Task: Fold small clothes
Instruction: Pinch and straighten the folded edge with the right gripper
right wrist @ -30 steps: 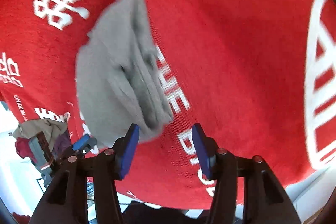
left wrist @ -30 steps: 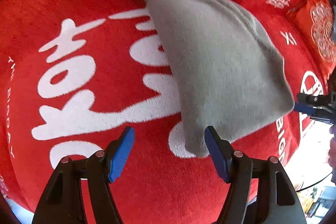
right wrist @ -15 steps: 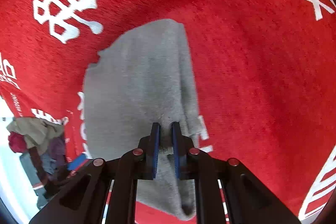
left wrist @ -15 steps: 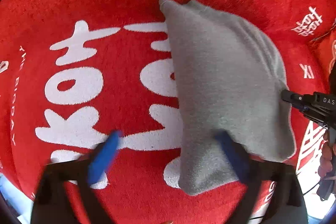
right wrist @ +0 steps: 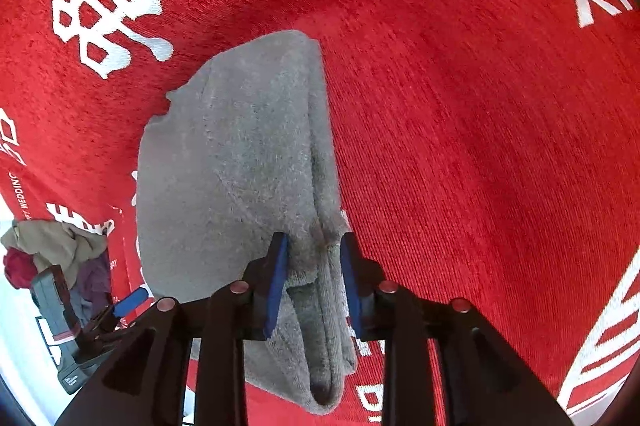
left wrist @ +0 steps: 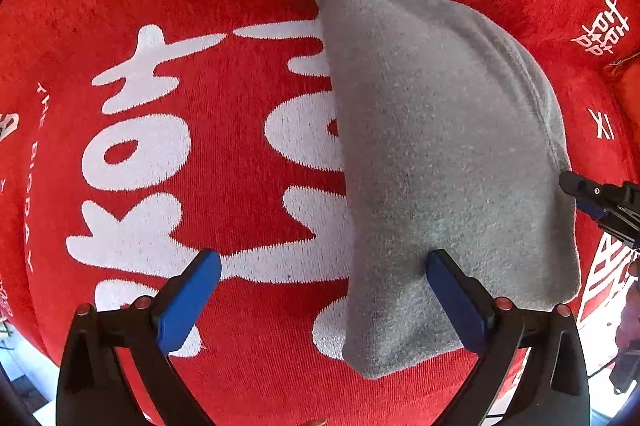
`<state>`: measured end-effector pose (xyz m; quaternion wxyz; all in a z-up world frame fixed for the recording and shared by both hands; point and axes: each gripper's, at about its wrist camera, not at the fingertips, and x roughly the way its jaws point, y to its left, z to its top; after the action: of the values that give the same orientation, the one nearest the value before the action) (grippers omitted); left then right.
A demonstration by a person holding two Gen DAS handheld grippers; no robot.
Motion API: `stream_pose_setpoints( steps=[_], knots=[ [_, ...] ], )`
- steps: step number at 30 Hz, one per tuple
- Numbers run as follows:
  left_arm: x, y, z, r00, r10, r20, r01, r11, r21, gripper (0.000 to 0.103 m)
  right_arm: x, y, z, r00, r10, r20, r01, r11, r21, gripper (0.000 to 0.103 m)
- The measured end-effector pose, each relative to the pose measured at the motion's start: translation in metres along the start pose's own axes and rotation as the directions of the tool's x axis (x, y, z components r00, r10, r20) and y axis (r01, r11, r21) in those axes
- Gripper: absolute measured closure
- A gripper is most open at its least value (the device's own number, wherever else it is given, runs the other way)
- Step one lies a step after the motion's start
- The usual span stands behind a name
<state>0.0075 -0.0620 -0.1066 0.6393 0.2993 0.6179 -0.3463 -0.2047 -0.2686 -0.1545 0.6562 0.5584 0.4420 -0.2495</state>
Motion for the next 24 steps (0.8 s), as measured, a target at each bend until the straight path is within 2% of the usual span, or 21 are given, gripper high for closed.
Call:
stream_pose_setpoints(
  steps=[4, 10, 13, 18, 24],
  knots=[
    [0.005, -0.001, 0.001, 1.000, 0.008, -0.014, -0.008, 1.000, 0.000, 0.000, -0.002, 0.004, -0.002, 1.000, -0.013, 0.002, 0.013, 1.000, -0.007, 0.070],
    [0.011, -0.009, 0.003, 0.999, 0.015, -0.028, -0.014, 1.000, 0.017, 0.000, -0.013, 0.003, -0.008, 1.000, 0.001, 0.014, -0.001, 1.000, 0.000, 0.069],
    [0.015, -0.012, 0.003, 0.999, 0.010, -0.038, -0.009, 1.000, 0.025, 0.000, -0.020, 0.000, -0.012, 1.000, 0.001, 0.015, -0.001, 1.000, 0.010, 0.059],
    [0.019, -0.014, 0.006, 0.999, 0.001, -0.042, 0.000, 1.000, 0.030, 0.000, -0.023, -0.005, -0.015, 1.000, 0.004, -0.001, -0.004, 1.000, 0.022, 0.058],
    [0.025, -0.012, 0.007, 0.999, -0.006, -0.052, 0.007, 0.999, 0.033, 0.000, -0.019, -0.008, -0.015, 1.000, 0.025, -0.013, -0.024, 0.999, 0.043, 0.053]
  ],
)
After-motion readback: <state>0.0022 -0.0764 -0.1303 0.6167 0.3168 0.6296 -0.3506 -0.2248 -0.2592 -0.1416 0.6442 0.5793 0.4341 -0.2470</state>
